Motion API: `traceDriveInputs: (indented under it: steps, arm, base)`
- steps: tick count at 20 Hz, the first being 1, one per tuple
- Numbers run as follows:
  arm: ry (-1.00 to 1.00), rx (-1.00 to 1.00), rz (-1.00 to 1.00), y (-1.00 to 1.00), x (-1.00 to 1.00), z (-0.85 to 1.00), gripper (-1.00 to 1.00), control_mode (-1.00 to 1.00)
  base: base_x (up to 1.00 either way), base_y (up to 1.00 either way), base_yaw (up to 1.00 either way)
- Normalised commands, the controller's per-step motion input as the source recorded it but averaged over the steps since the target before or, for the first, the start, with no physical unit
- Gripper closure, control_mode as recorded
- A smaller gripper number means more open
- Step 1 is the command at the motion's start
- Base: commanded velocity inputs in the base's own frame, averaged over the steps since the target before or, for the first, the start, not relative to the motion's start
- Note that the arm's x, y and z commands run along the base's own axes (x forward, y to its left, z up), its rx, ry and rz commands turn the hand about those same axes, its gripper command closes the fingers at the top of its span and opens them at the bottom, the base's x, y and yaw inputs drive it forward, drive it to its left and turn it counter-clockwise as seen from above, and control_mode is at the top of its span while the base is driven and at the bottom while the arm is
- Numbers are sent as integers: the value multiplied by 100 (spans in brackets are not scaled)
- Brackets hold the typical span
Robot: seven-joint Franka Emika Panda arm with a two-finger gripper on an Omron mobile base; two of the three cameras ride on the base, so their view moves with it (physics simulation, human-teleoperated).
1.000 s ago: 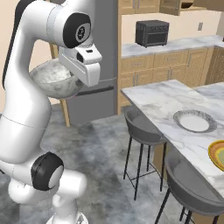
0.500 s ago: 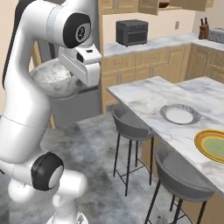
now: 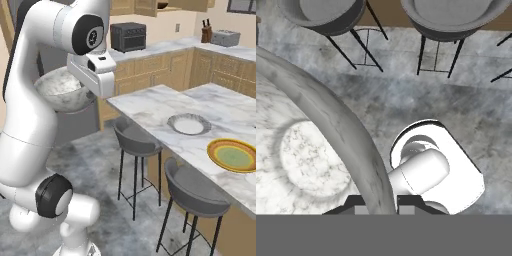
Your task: Move the bowls from the cabinet to the plates on the dining table.
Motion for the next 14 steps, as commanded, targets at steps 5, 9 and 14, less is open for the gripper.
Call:
traceDriveInputs:
  steps: [5,9,14]
  arm:
    - [0,0,0,0,0,0,100,100]
    - [0,0,0,0,0,0,100,100]
    - [0,0,0,0,0,0,100,100]
  base:
    - [0,0,-25]
    - [0,0,-25]
    - [0,0,-25]
